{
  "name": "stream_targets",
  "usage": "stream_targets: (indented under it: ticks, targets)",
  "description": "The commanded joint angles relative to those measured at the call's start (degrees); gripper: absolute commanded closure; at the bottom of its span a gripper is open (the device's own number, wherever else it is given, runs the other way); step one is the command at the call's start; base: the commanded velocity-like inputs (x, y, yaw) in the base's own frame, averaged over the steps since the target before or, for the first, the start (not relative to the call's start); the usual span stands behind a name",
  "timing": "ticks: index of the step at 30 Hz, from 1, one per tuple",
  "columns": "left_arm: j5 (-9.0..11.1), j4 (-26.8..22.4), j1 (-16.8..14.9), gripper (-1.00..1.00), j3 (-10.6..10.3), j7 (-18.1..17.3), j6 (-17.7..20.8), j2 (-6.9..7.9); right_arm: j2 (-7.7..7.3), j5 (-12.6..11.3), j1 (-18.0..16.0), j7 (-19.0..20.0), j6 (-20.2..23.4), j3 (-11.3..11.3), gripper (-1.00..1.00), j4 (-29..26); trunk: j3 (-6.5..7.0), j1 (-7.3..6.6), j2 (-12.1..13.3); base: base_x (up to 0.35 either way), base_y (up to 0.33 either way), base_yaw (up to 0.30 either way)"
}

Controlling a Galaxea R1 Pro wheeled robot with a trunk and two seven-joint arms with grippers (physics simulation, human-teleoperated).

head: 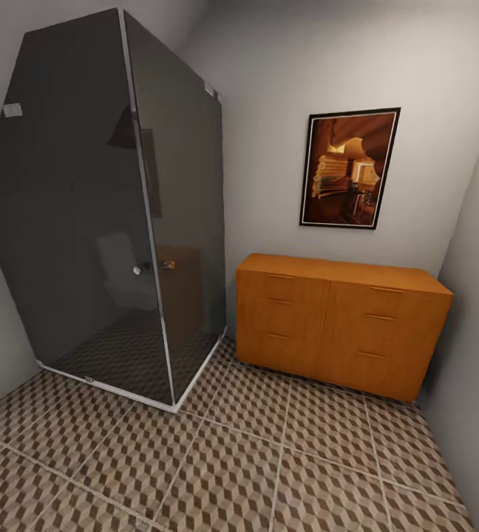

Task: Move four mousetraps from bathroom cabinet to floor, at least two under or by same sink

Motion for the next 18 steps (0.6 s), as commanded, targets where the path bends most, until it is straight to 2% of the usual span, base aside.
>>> stream_targets:
  ticks: [1,11,18]
  targets:
    - [0.2,0.0,-0.1,1.00,-0.2,0.3,-0.2,-0.03,-0.02,-0.7,-0.1,0.4,0.1,0.5,1.00,0.1,-0.06,0.00,0.0,0.006,0.000,0.284]
    - [0.3,0.0,-0.1,1.00,-0.1,0.3,-0.2,-0.03,0.03,-0.7,-0.1,0.5,0.6,0.5,1.00,0.1,-0.06,0.00,0.0,0.001,0.000,0.112]
    - [0.3,0.0,-0.1,1.00,-0.1,0.3,-0.2,-0.03,-0.03,-0.7,-0.1,0.4,0.3,0.5,1.00,0.1,-0.06,0.00,0.0,0.000,0.000,0.249]
